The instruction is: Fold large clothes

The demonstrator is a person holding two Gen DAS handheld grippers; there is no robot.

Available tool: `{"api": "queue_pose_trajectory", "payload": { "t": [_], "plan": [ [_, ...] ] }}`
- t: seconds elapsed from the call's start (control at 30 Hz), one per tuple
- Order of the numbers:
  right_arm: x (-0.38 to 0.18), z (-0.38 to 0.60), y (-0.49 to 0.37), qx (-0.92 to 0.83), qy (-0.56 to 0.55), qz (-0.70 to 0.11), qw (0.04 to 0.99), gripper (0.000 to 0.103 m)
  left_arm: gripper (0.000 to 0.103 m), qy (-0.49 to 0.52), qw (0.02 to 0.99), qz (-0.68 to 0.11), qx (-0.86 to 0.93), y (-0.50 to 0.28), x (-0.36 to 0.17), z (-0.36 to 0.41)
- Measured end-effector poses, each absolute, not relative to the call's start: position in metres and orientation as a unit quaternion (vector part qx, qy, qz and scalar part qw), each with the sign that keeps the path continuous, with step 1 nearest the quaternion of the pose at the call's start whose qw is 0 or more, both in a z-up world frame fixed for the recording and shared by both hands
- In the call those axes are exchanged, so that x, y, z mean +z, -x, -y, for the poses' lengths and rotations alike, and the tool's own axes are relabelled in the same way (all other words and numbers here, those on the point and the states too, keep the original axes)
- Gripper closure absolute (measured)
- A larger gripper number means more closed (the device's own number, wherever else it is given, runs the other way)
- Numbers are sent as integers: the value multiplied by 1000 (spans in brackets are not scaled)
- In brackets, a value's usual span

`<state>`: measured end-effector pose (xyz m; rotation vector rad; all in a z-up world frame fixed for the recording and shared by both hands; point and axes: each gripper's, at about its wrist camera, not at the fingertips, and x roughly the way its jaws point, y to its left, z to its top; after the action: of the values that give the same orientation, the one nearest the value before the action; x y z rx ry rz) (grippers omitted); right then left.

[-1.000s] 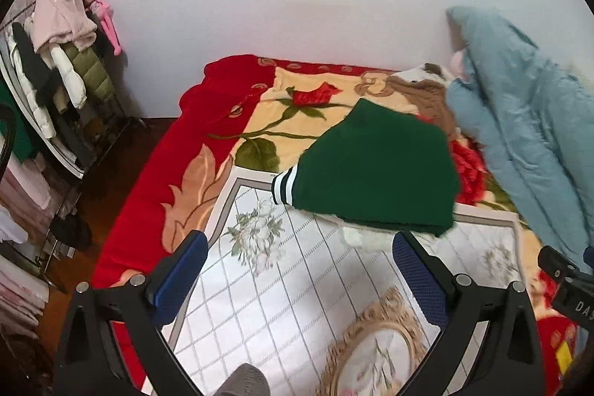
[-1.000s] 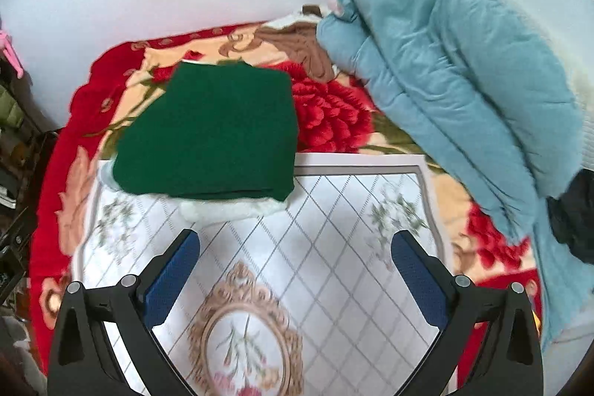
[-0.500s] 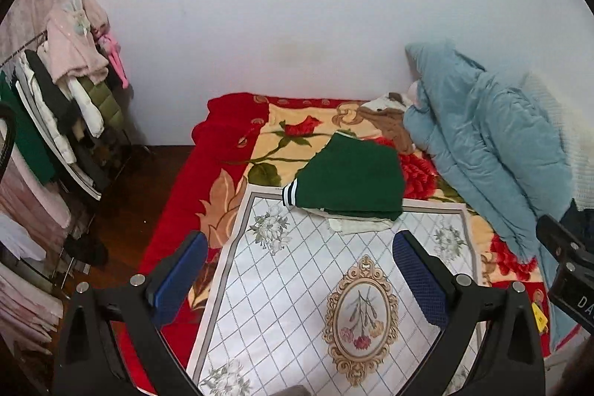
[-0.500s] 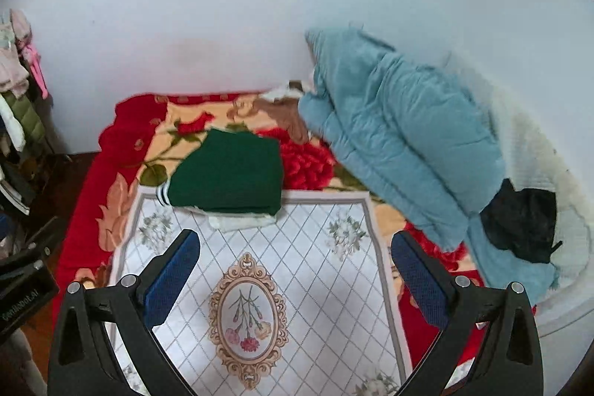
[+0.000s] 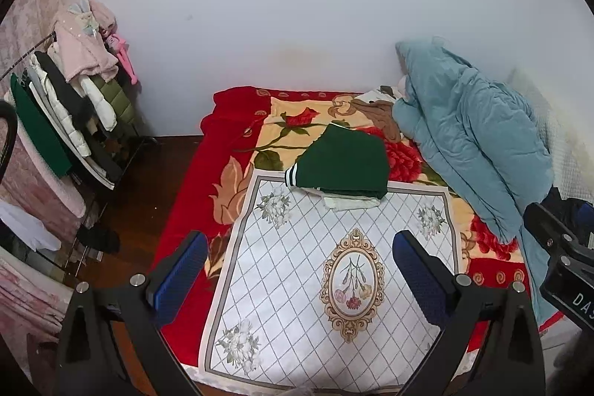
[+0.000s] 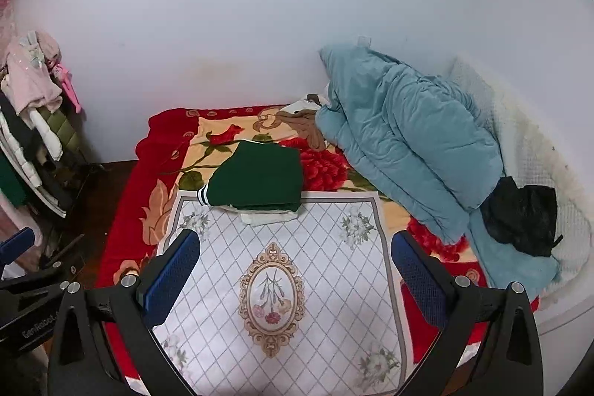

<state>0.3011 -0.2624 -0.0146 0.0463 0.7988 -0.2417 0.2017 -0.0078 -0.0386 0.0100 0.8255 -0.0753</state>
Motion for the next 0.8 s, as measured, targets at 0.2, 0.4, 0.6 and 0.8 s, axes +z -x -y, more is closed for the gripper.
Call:
{"api": "queue_pose_trajectory", "payload": {
  "t": [0.2, 0.4, 0.6, 0.8],
  "plan": [
    [3, 265, -289, -118, -10, -388, 914, 0, 1, -6, 921, -388, -36, -186, -26, 12],
    [13, 269, -285, -116, -5, -379, 918, 0, 0, 5, 927, -374, -34, -176, -19, 12],
    [18, 272, -282, -114, -2, -377, 919, 0, 0, 13, 929, -369, -29, -173, -17, 12],
    [21, 274, -294, -107, 0, -377, 920, 0, 0, 14, 931, -364, -28, -170, -12, 17]
  ]
}}
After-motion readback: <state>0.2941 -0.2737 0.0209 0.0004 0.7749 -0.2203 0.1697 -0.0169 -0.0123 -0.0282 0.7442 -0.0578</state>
